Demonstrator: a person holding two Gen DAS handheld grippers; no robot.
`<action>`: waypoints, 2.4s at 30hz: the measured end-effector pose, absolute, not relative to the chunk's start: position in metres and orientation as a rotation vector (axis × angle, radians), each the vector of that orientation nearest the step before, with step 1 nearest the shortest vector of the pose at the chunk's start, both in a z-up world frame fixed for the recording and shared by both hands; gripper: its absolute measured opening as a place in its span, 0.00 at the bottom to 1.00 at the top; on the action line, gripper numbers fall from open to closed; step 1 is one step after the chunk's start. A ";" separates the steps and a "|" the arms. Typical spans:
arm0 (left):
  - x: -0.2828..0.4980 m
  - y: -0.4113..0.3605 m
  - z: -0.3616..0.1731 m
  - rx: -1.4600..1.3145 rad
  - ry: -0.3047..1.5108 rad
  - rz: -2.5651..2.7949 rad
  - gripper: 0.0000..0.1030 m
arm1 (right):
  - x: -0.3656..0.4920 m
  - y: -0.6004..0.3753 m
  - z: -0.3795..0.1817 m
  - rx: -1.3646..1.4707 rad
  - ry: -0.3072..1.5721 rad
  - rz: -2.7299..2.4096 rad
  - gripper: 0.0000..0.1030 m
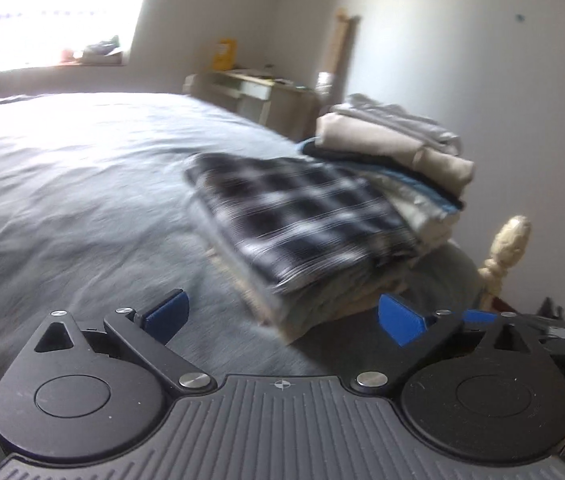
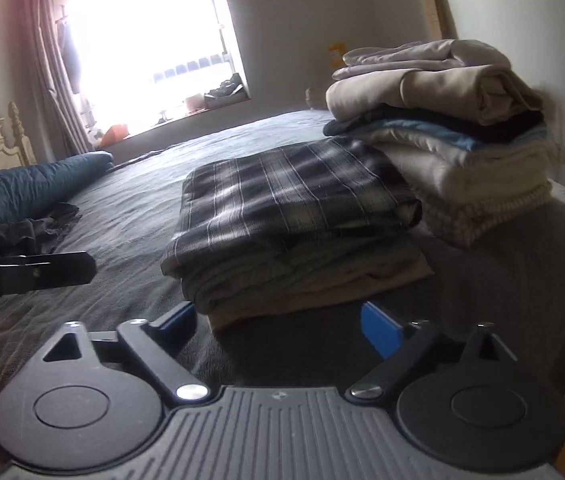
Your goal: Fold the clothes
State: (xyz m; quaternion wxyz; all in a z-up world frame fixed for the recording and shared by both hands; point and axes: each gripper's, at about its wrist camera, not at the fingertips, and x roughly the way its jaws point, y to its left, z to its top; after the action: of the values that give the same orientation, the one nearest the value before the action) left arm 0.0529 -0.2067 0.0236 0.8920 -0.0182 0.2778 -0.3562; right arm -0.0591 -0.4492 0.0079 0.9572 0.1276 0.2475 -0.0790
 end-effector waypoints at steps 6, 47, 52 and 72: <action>0.044 -0.188 0.014 -0.066 0.648 -0.636 1.00 | -0.072 -0.430 0.010 0.236 0.520 -0.224 1.00; 0.004 -0.166 -0.008 0.034 0.674 -0.464 1.00 | -0.083 -0.351 0.018 0.107 0.562 -0.332 1.00; 0.001 -0.167 -0.007 0.047 0.662 -0.460 1.00 | -0.082 -0.353 0.019 0.121 0.565 -0.341 1.00; -0.015 -0.161 0.003 0.056 0.596 -0.458 1.00 | -0.086 -0.350 0.014 0.157 0.594 -0.407 1.00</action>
State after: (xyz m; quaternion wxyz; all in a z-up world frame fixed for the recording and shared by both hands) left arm -0.0155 -0.1605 0.0033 0.9299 0.0272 0.2910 -0.2234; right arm -0.0857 -0.3505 0.0143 0.9329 0.0767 0.2904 -0.1989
